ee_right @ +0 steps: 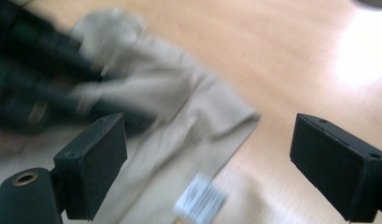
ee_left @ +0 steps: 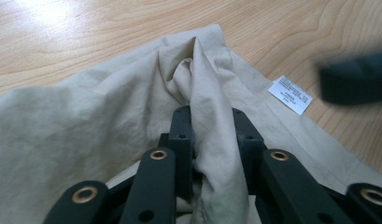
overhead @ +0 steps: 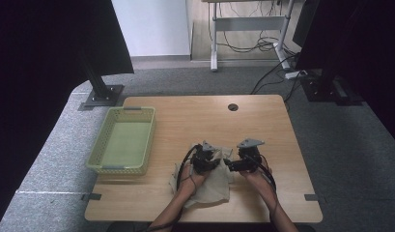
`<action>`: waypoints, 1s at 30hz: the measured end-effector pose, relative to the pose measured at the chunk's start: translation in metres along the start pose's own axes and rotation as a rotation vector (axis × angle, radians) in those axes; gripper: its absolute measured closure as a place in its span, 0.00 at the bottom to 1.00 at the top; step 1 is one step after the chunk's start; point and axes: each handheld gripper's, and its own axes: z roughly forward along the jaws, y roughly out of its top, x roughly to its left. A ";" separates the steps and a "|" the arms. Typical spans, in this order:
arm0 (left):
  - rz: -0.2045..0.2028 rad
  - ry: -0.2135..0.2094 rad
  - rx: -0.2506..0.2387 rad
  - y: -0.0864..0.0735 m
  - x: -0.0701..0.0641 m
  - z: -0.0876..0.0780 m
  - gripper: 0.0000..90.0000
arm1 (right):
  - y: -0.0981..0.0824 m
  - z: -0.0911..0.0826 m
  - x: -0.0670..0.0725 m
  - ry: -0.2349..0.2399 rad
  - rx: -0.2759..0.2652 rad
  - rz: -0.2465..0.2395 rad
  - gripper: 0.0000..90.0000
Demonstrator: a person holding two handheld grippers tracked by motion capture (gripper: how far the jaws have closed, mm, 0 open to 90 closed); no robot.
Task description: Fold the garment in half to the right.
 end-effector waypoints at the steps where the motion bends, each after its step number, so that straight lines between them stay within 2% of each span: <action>1: 0.007 0.004 -0.001 0.000 -0.001 0.000 0.80 | 0.005 0.003 -0.001 -0.007 -0.010 0.009 0.11; 4: 0.028 0.010 -0.006 -0.001 -0.004 0.001 0.77 | 0.015 0.018 -0.002 -0.012 -0.022 0.041 0.11; 6: 0.033 0.012 -0.013 -0.002 -0.005 0.001 0.74 | 0.018 0.031 -0.001 -0.011 -0.007 0.046 0.11; 9: 0.044 0.010 -0.008 -0.002 -0.007 0.000 0.69 | 0.015 0.049 -0.002 -0.044 0.028 0.054 0.11; 11: 0.047 0.011 0.000 -0.002 -0.008 -0.001 0.69 | 0.012 0.054 -0.007 -0.050 0.042 0.085 0.11; 12: 0.044 0.008 0.002 -0.001 -0.009 -0.003 0.69 | 0.012 0.054 -0.007 -0.050 0.042 0.085 0.11; 15: 0.053 -0.004 0.008 0.004 -0.010 -0.015 0.69 | 0.006 0.058 -0.013 -0.063 0.082 0.070 0.11; 16: 0.055 -0.010 -0.006 0.006 -0.011 -0.022 0.69 | 0.005 0.058 -0.013 -0.069 0.088 0.069 0.11; 19: 0.063 -0.008 -0.070 0.014 -0.008 -0.058 0.66 | 0.000 0.060 -0.015 -0.084 0.097 0.055 0.11; 22: 0.049 0.020 -0.119 0.017 0.003 -0.089 0.61 | -0.001 0.060 -0.014 -0.091 0.088 0.051 0.12; 23: 0.037 0.033 -0.132 0.016 0.012 -0.102 0.60 | -0.001 0.059 -0.014 -0.092 0.086 0.049 0.12; 25: 0.007 0.061 -0.153 0.012 0.025 -0.118 0.58 | -0.002 0.059 -0.014 -0.088 0.082 0.047 0.12; 27: -0.049 0.075 -0.158 0.005 0.044 -0.132 0.56 | -0.003 0.058 -0.016 -0.085 0.079 0.048 0.12; 30: -0.090 0.122 -0.140 -0.007 0.063 -0.139 0.55 | -0.004 0.057 -0.018 -0.083 0.077 0.045 0.12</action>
